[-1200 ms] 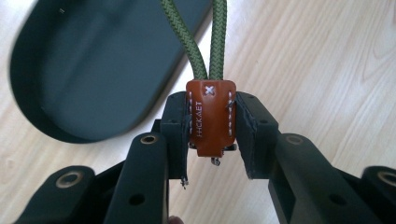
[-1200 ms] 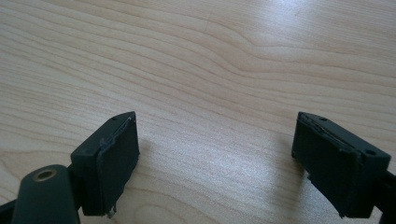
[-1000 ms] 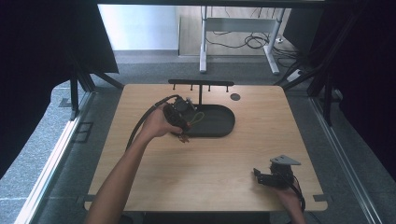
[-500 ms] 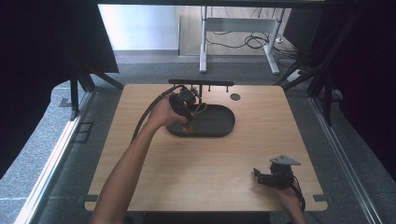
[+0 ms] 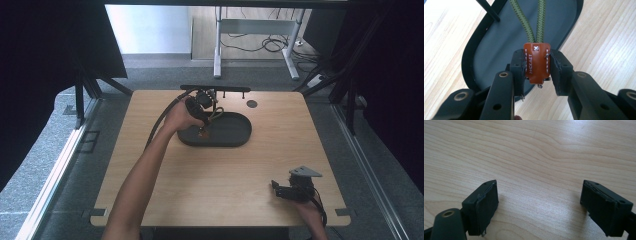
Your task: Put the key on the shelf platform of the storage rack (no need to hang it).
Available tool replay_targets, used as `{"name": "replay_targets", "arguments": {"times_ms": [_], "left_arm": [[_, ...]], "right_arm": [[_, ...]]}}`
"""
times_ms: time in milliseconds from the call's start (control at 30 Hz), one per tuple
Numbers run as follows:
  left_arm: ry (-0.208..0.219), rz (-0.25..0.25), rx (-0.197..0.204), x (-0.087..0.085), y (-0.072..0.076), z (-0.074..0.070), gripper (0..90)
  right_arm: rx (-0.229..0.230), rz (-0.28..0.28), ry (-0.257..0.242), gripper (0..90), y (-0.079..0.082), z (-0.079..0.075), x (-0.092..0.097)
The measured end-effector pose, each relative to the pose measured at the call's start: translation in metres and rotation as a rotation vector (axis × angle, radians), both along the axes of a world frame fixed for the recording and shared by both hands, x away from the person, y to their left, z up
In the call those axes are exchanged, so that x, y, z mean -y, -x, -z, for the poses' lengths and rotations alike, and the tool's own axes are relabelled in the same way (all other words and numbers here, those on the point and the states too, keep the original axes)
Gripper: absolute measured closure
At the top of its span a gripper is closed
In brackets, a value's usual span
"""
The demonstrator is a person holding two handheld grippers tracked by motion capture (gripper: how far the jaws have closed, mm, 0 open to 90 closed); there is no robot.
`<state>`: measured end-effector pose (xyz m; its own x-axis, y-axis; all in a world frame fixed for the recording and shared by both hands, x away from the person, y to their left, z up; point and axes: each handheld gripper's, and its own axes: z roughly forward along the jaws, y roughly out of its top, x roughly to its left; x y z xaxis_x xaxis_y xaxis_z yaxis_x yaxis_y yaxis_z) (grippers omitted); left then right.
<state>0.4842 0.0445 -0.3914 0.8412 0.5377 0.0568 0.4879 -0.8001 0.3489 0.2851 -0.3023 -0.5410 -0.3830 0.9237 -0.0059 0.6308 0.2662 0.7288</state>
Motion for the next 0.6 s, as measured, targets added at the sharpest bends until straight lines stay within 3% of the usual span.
{"name": "replay_targets", "arguments": {"times_ms": [300,433,600], "left_arm": [[-0.003,0.002,-0.02,0.005,-0.01,0.013,67.2],[-0.011,-0.001,-0.007,0.007,-0.013,0.021,67.2],[-0.024,-0.007,-0.024,0.011,-0.017,0.037,67.0]], "right_arm": [[0.001,-0.001,0.0,15.0,0.0,0.0,0.0],[0.001,-0.001,0.0,15.0,0.0,0.0,0.0],[0.0,-0.002,-0.002,15.0,0.0,0.0,0.0]]}}
